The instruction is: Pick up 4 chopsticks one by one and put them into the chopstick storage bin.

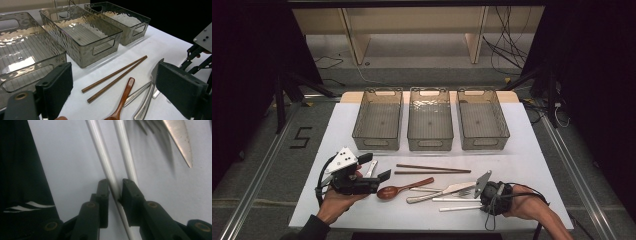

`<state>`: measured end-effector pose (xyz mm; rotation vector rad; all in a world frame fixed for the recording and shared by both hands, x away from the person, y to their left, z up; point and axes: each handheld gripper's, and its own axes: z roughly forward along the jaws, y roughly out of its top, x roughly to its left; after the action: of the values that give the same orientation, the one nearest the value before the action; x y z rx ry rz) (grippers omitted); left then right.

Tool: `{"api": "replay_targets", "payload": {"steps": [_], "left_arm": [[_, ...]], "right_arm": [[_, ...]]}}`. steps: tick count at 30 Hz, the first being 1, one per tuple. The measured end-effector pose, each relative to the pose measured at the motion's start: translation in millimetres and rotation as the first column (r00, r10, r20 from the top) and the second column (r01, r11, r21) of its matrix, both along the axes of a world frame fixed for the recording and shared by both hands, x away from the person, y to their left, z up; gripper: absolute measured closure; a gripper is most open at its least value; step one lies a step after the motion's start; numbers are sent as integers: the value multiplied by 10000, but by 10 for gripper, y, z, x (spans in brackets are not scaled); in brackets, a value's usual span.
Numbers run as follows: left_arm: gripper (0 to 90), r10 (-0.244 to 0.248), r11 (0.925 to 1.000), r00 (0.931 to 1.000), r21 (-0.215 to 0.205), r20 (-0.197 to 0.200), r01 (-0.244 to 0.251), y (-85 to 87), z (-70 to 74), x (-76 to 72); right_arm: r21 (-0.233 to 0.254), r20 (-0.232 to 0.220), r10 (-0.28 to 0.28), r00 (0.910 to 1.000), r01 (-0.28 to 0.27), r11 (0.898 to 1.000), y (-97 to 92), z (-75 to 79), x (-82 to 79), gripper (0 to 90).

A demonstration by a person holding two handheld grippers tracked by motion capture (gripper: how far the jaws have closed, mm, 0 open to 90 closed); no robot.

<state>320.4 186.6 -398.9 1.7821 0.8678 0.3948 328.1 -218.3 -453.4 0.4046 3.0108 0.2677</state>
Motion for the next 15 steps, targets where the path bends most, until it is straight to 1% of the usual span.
{"api": "replay_targets", "payload": {"steps": [1,2,3,6,7,9,12,13,15], "left_arm": [[140,1,10000,10000,7,-9,-1,0,-1,1],[140,12,10000,10000,8,0,-12,-1,-3,1],[140,30,10000,10000,4,1,-30,-1,-2,0],[141,63,9999,10000,-100,57,-62,-2,5,-4],[141,64,9999,10000,-80,59,-63,-2,5,-4],[141,60,10000,10000,-61,33,-60,-1,2,-3],[141,40,10000,10000,-38,51,-39,-1,4,-5],[141,24,10000,10000,-46,43,-24,-2,4,-6],[141,19,10000,10000,-54,32,-18,-3,3,-5]], "right_arm": [[-164,-89,121,9999,-123,9998,11,5,-11,776],[-164,-89,121,9999,-123,9998,11,5,-11,776],[-289,-116,226,9997,-229,9993,21,6,-18,777],[-370,-216,258,9994,-266,9990,30,9,-22,784],[-461,-216,513,9985,-522,9976,37,6,-29,793],[-516,-248,540,9982,-552,9971,43,9,-36,796],[-722,-232,825,9963,-840,9938,62,10,-52,810],[-722,-232,825,9963,-840,9938,62,10,-52,810],[-835,-193,1166,9930,-1178,9895,77,8,-67,824]]}}
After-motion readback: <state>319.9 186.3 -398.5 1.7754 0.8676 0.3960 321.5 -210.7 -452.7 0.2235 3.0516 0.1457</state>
